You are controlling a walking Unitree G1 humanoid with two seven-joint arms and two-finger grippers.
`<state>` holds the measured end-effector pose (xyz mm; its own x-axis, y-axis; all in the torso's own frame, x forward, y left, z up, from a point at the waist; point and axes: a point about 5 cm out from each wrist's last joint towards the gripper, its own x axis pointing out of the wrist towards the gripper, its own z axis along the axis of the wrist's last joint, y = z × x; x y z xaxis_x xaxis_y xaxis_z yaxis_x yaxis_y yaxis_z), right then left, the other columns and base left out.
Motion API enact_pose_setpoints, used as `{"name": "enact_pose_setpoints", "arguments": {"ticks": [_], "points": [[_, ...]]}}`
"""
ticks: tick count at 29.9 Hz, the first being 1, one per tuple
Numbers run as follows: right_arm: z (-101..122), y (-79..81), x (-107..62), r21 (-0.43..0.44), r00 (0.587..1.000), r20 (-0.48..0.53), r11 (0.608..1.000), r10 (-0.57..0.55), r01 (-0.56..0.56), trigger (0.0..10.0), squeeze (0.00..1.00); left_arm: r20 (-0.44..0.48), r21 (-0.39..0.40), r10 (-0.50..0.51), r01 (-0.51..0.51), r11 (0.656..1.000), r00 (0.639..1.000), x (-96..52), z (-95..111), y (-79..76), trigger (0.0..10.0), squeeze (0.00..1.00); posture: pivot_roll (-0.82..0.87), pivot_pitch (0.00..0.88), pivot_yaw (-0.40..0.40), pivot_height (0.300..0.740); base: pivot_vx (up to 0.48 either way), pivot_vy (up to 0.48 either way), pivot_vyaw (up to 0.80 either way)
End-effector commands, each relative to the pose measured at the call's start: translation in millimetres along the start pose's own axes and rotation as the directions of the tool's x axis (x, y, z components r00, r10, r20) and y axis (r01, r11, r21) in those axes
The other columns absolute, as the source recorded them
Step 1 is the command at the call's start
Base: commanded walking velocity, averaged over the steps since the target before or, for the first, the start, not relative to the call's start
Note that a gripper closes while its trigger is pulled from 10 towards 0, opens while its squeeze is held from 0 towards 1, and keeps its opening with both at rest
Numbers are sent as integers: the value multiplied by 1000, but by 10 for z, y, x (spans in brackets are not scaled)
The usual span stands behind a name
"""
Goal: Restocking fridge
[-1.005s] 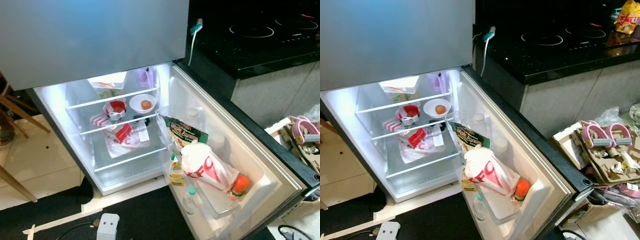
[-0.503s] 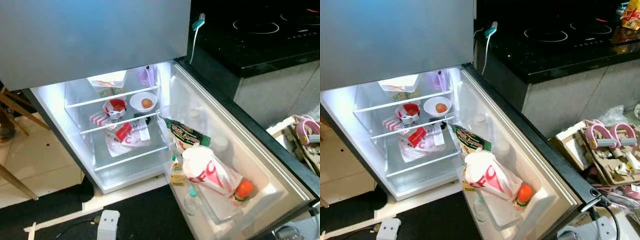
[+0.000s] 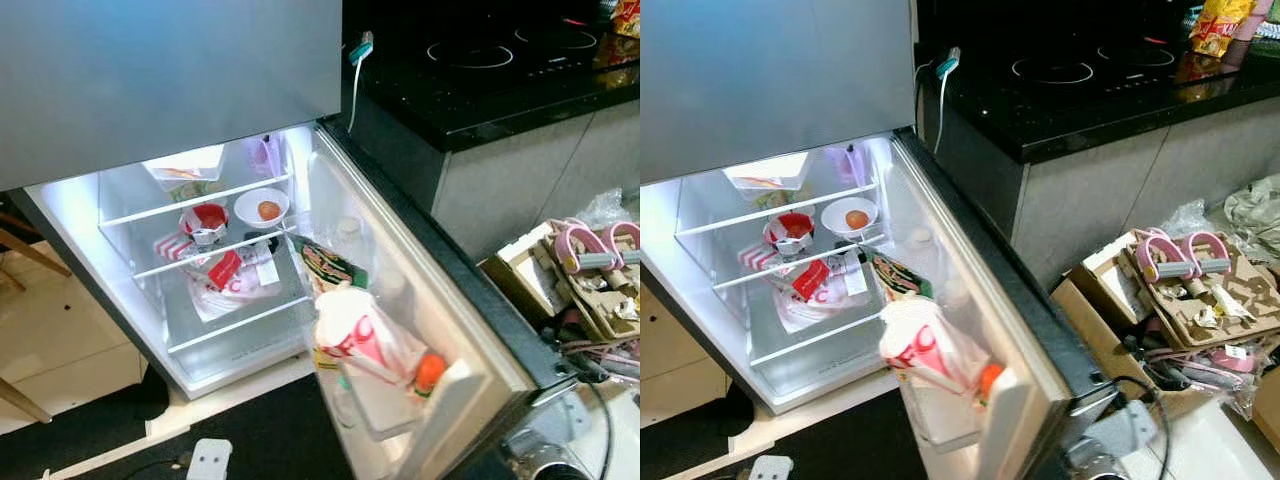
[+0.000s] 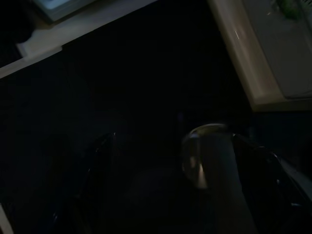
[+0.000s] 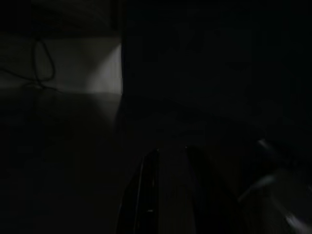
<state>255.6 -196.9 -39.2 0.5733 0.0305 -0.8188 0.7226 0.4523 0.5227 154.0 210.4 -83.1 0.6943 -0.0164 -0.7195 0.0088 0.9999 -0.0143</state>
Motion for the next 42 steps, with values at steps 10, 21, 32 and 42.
{"name": "enact_pose_setpoints", "arguments": {"ticks": [10,21,32,42], "points": [[7,-699,-81,-698,978,100,688,-182,200,10000,0,-33,-1,79,-79,997,996,-100,-106,261,10000,0,-3,97,-2,740,0,0,0],[-63,-1320,-253,-575,945,113,755,-308,315,10000,0,-11,-23,68,-68,997,998,-96,-63,293,10000,0,3,88,1,740,0,0,504],[57,-1263,-253,-396,946,160,860,-281,322,10000,0,8,-8,24,-24,1000,1000,-11,46,156,10000,0,0,95,16,740,0,0,800],[109,-1242,-255,-294,938,170,893,-302,341,10000,0,-10,-20,19,-19,1000,1000,-45,-50,123,10000,0,3,101,10,740,0,0,480]]}}
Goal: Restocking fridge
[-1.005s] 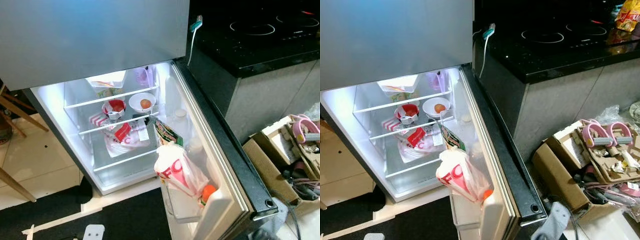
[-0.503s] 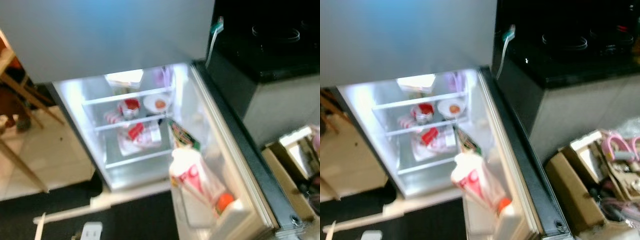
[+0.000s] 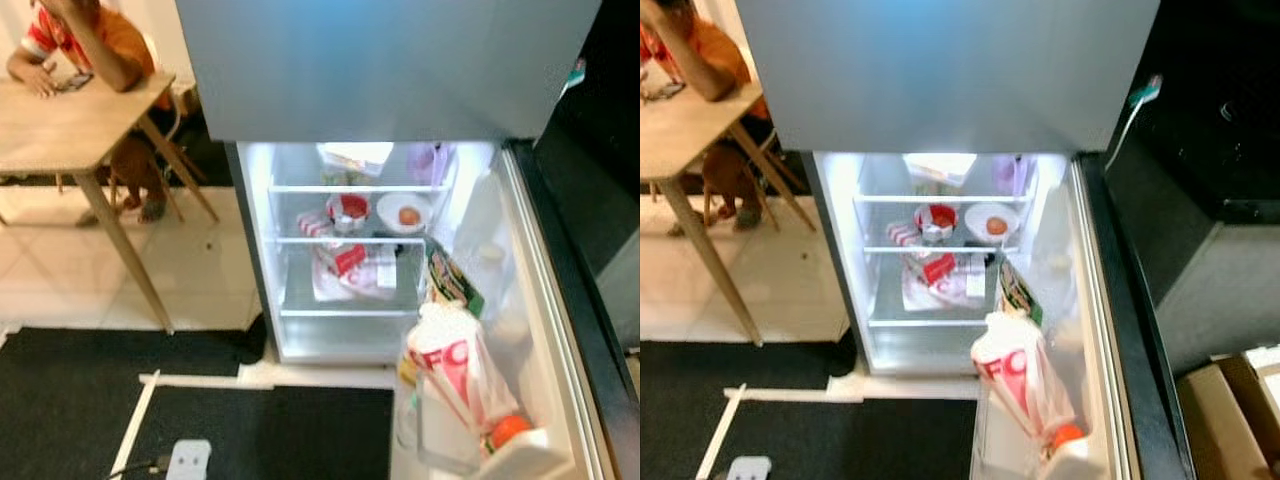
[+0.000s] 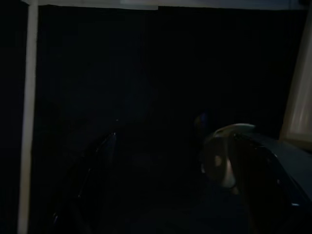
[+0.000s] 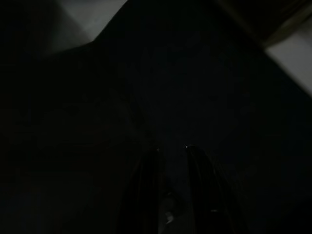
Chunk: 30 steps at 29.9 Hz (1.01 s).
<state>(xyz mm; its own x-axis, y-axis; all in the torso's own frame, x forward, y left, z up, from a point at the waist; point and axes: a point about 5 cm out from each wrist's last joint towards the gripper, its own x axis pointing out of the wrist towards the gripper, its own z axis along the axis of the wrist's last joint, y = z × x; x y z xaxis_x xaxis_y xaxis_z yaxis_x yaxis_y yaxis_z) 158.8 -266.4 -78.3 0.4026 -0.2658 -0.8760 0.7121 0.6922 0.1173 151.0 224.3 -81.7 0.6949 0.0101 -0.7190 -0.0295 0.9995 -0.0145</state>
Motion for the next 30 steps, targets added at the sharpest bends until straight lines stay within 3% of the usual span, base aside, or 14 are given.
{"name": "enact_pose_setpoints", "arguments": {"ticks": [1,10,21,30], "points": [[-53,-17,0,26,1000,-23,1000,-18,18,10000,0,-12,7,-7,7,1000,1000,-16,-42,-9,10000,0,3,101,10,740,0,0,0],[-50,-72,-3,24,998,-31,999,-48,49,10000,0,-13,22,-24,25,999,1000,-3,6,28,10000,0,3,101,10,740,0,0,0],[-50,-71,-3,15,998,-35,999,-47,47,10000,0,-36,38,-78,79,996,996,94,100,-168,10000,0,0,108,8,740,0,0,0],[53,-129,-8,68,998,7,995,-69,68,10000,0,-46,47,-92,95,994,995,119,142,-178,10000,0,-2,106,9,740,-317,0,0]]}}
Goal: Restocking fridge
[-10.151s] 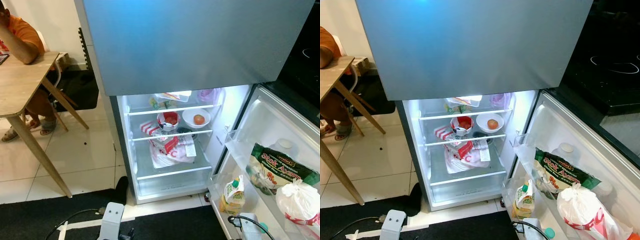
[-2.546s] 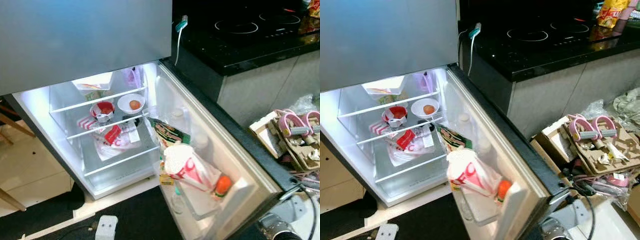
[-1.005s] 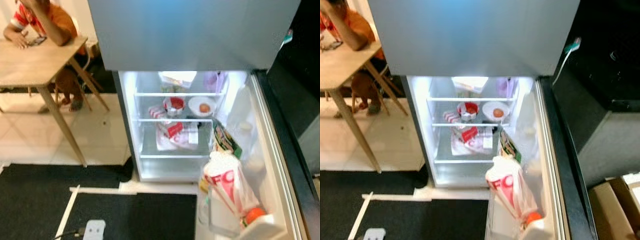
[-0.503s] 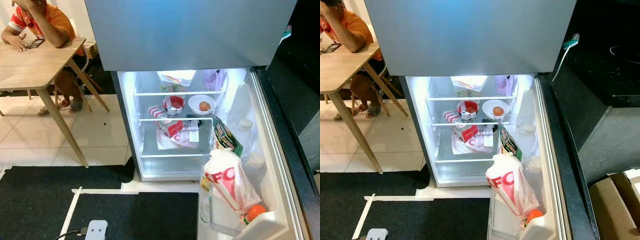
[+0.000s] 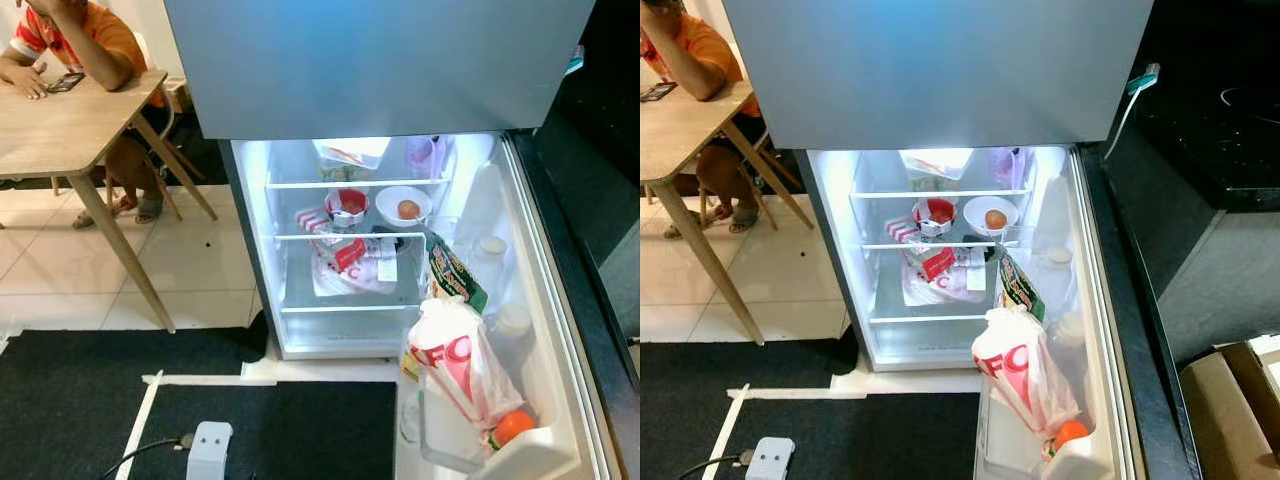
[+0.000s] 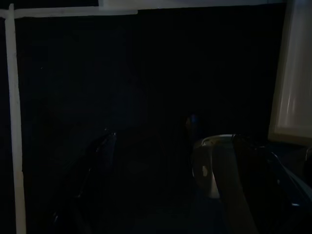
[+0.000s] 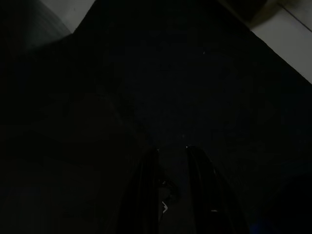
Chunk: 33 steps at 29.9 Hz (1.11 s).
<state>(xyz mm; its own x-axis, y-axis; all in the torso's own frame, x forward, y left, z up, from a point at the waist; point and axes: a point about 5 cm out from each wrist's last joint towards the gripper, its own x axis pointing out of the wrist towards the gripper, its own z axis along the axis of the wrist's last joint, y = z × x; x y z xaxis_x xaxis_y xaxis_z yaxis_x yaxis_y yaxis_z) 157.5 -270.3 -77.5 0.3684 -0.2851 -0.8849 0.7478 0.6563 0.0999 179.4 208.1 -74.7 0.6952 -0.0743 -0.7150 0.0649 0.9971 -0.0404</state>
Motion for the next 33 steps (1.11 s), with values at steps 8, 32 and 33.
{"name": "enact_pose_setpoints", "arguments": {"ticks": [8,32,33], "points": [[96,-102,-6,37,999,37,999,-35,34,10000,0,-55,-6,-14,14,1000,998,-29,-111,-4,10000,0,-6,105,8,740,-359,0,0],[67,194,-4,-94,998,8,993,68,-67,10000,0,-71,-18,9,-10,1000,997,-14,-107,-29,10000,0,-13,111,6,740,-138,0,0],[62,203,-4,-99,997,6,992,73,-72,10000,0,-71,-19,10,-11,1000,997,-14,-108,-31,10000,0,-13,111,6,740,0,0,0]]}}
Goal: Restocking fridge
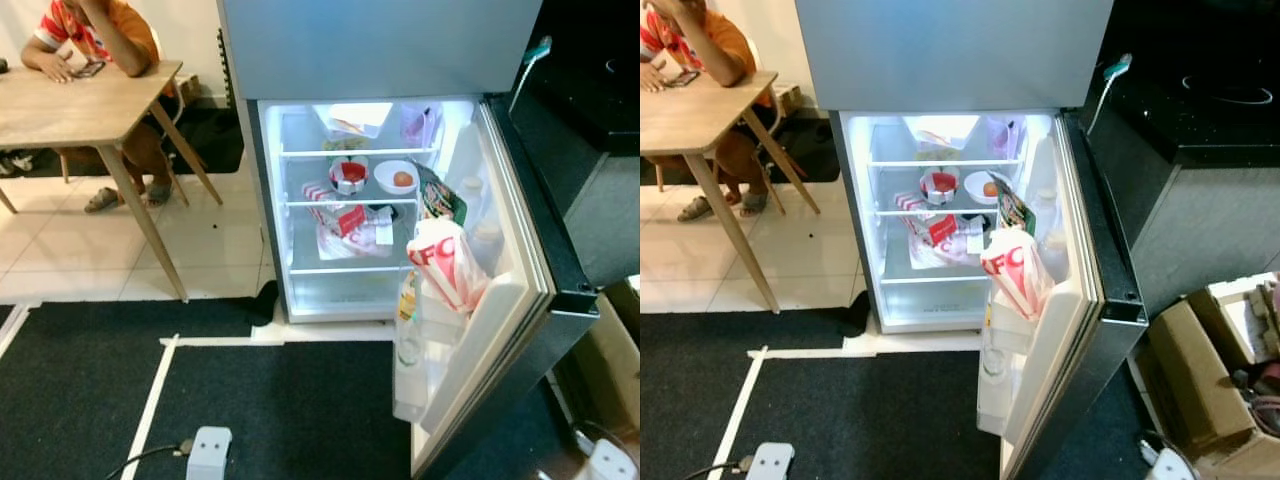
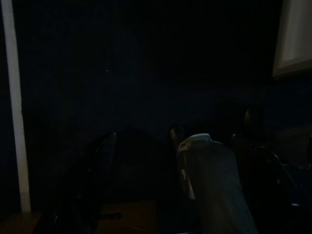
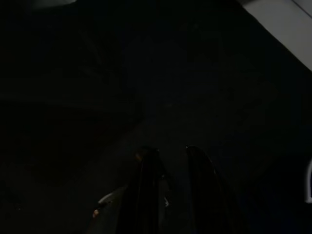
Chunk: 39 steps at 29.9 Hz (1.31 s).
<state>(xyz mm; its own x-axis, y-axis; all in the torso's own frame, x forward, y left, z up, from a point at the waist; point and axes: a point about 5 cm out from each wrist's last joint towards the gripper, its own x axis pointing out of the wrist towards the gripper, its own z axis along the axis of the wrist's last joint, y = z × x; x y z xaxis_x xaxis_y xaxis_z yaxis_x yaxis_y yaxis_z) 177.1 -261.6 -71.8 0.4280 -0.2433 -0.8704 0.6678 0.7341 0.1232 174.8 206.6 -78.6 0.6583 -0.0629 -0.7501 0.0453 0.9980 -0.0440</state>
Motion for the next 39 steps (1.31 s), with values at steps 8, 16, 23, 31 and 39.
{"name": "enact_pose_setpoints", "arguments": {"ticks": [8,16,23,31,39], "points": [[-80,51,2,-129,999,-21,991,27,-30,10000,0,11,9,1,-1,1000,1000,-9,-22,-36,10000,0,-9,102,5,740,0,0,0],[-182,64,0,-250,998,-34,967,48,-55,10000,0,48,27,-21,20,999,999,-1,33,-94,10000,0,-10,95,4,740,0,0,0],[-198,73,0,-245,998,-31,968,53,-59,10000,0,50,34,-26,24,999,998,1,41,-108,10000,0,-14,92,10,740,0,0,0],[-198,96,-1,-300,997,-23,951,75,-79,10000,0,60,36,-25,23,999,998,4,78,-100,10000,0,-15,88,12,740,0,-292,0],[-224,123,-3,-460,996,-27,884,85,-88,10000,0,57,32,-23,21,999,998,4,78,-91,10000,0,-18,87,10,740,0,-480,0]]}}
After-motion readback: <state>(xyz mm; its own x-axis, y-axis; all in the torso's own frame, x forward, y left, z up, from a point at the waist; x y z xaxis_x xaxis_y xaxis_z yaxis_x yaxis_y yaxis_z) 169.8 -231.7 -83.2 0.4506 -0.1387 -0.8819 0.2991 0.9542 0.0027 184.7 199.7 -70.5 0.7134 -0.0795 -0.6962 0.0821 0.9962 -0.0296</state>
